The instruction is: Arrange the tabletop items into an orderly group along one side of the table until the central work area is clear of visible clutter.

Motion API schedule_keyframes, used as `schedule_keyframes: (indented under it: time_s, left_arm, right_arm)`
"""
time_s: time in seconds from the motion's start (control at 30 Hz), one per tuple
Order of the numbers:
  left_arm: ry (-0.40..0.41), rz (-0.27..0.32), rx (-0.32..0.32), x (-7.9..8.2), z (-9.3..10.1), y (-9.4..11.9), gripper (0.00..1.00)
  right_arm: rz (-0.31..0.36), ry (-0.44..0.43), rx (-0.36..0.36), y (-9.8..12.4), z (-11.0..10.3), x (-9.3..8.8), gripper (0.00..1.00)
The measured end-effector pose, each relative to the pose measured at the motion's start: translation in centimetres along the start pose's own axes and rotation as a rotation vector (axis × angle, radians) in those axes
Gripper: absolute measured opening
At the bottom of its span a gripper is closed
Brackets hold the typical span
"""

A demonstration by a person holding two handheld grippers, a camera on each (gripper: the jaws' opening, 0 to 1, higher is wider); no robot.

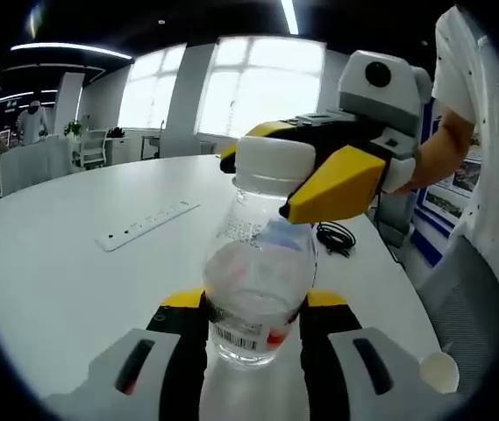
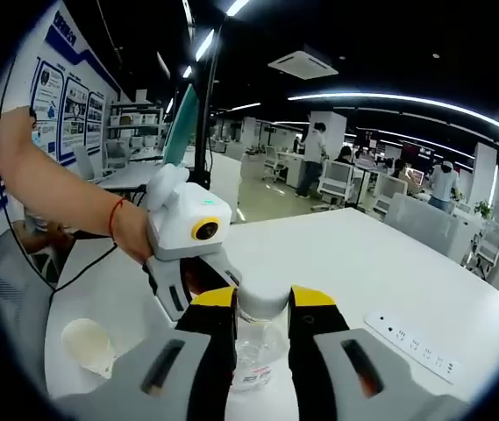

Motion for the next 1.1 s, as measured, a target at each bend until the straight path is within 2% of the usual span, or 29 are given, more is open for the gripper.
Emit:
schedule_keyframes:
  time_s: [0.57,1.1]
  left_arm:
    - [-0.014,-0.031,-0.006,-1.0,-0.2,-0.3,0.41]
    - [0.001,-0.027,-0.006,-0.9,0.0,-0.5,0.44]
  right_arm:
    - [-0.042,0.05,-0.008,-0.1,-0.8,-0.8,0.2]
    - [-0.071,0.055,-0.023,0.7,-1.3,-0.7,0.21]
Point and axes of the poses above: the point that each gripper's makers call its tool centre point, and the gripper's own axes: y roughly backward along the fingers, z roughly to its right, x roughly out of its top, the point moved 4 cm from there along y, roughly backward along the fingers, and after that the axes turned 1 degree about -z, right-handed, at the moved point
